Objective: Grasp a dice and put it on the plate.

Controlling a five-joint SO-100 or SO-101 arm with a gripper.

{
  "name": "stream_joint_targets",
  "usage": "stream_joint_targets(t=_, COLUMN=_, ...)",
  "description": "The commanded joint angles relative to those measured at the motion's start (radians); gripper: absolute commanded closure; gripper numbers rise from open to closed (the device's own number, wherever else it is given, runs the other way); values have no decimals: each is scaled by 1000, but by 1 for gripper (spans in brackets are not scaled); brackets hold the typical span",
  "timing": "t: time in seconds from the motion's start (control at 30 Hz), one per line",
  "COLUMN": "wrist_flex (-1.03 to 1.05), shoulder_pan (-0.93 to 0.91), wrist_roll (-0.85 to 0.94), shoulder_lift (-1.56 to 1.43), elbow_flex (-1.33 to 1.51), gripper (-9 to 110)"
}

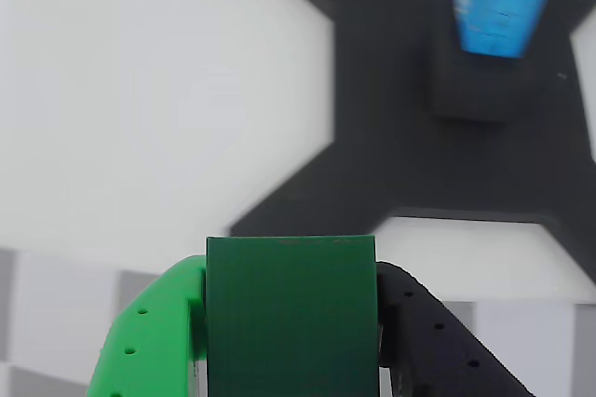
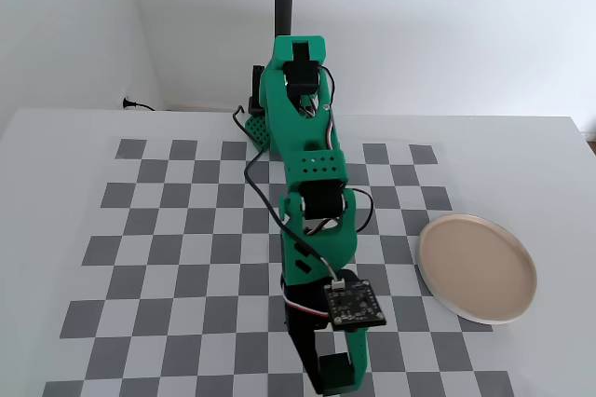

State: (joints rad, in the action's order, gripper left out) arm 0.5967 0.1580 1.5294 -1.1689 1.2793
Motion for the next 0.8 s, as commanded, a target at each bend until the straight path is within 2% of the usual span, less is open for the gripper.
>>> stream_joint_targets(t=0.0, wrist_flex=51, shoulder_pan=64, wrist_roll=-15, shoulder_lift=-204, elbow_flex=-83, gripper=106)
stream_joint_targets(t=0.17, wrist_flex=86, shoulder_pan=143, wrist_roll=-20, shoulder_lift=-281, elbow_flex=-21, gripper=106)
stream_joint_targets(t=0.4, wrist_flex=-11, shoulder_pan=259, wrist_roll=-18, shoulder_lift=-428, elbow_flex=192, gripper=106)
stream_joint_targets(t=0.77, wrist_flex=51, shoulder_pan=399, wrist_roll=-55, shoulder_lift=-479, elbow_flex=256, gripper=106)
